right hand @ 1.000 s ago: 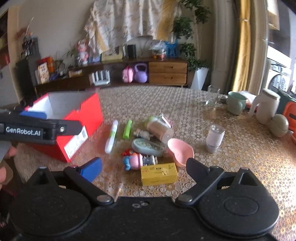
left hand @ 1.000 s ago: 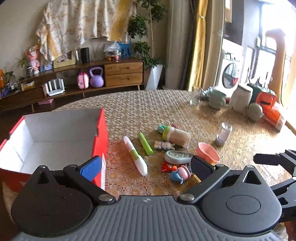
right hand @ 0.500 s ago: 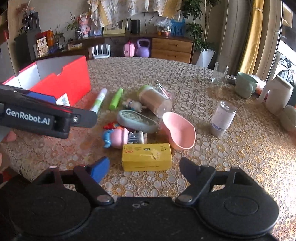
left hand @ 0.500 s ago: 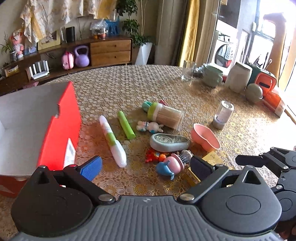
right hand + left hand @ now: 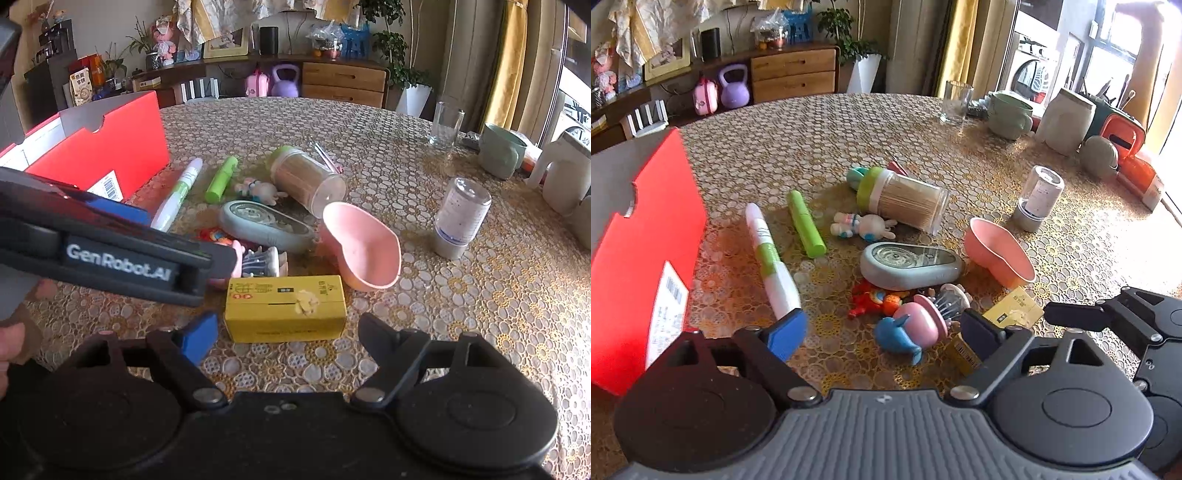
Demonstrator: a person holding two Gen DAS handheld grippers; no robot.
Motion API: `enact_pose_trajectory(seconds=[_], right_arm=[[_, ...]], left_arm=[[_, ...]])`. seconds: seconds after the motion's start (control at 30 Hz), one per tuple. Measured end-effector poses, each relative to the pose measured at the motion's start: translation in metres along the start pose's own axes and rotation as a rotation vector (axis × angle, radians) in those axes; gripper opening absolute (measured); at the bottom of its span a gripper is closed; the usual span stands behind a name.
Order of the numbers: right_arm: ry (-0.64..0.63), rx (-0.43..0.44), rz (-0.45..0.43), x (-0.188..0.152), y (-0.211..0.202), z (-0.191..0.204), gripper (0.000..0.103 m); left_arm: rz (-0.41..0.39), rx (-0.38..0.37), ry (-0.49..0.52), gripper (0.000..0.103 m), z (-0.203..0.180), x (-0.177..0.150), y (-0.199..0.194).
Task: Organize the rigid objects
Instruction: 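Close the left tool on the pig figurine while the right tool grasps the yellow box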
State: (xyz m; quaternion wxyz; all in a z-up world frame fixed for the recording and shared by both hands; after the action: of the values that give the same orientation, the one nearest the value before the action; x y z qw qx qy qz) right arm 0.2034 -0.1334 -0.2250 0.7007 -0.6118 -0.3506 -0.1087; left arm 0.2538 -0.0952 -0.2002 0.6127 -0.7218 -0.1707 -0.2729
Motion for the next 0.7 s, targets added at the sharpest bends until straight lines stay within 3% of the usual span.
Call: enact_pose_trajectory(seconds=[0.27,0.33,0.47,0.7], right_arm=[[0.011,0.005,0.006,-0.001,0.005,0.000,0.078],[0.013,0.002,0.004,-0.001,0.006,0.000,0.076],[0.023,0.000,0.000,0.000,0.008,0.000,0.074],[0.007,0.000,-0.011,0.001,0.010,0.001,0.072]], left_arm=[[0.031,-0.047,-0.042,0.070,-0.006,0.004,0.013],[0.045,-0.055,-0.044,0.058,-0.007,0.003,0.016],[0.084,-0.083,-0.082,0.057,-0.007,-0.003,0.023],[0.082,-0.086,-0.089,0.055,-0.007,-0.003,0.025]])
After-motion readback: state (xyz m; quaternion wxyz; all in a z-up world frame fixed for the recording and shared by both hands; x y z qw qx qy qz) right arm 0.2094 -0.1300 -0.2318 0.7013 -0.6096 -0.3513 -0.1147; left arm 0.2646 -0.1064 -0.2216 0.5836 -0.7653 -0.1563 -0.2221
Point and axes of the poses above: each gripper's, at about its wrist camera, not at the fingertips, and y roughly the way its jaws point, z to its left, x to its top, the point moved 10 cm from there along y, roughly the way its jaws point, and after that the axes turned 4 degrees about z, right-handed, at the moved point
